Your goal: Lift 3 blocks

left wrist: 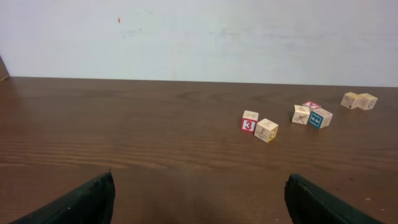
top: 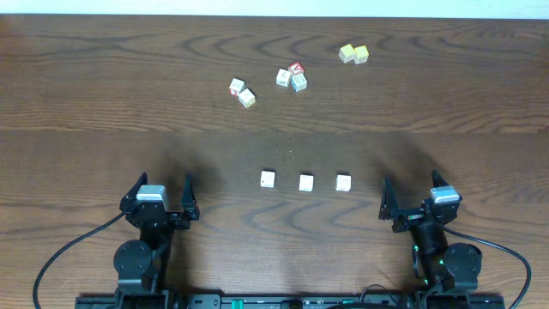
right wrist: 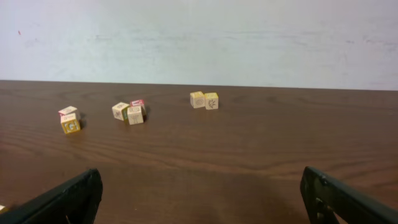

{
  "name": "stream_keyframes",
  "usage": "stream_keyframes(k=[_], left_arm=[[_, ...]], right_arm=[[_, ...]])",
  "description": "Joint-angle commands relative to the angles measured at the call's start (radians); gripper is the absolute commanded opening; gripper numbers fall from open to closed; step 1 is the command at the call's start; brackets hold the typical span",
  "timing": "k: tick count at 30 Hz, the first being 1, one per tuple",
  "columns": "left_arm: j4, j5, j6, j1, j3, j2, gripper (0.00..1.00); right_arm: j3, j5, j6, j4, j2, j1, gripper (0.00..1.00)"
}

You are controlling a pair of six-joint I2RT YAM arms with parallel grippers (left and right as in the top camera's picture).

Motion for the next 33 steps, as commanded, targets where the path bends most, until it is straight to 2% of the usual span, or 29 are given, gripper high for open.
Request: stream_keyframes(k=[1, 27, 30, 33], left_arm=[[-0.043, 0.011, -0.013, 0.004, -0.011, -0.006, 0.88], [-0.043, 0.01, -0.013, 0.004, -0.011, -0.006, 0.88], [-0.043, 0.01, -0.013, 0.004, -0.011, -0.006, 0.88], [-0.043, 0.011, -0.013, 0.004, -0.011, -0.006, 0.87]], right_arm=[[-0.004, 0.002, -0.011, -0.001, -0.005, 0.011, 0.99], [-0.004, 0.025, -0.011, 0.022, -0.005, 0.01, 0.99], [-0.004, -0.068, 0.085, 0.014, -0.005, 0.011, 0.99], [-0.004, -0.274, 0.299, 0.015, -0.005, 0.012, 0.99]])
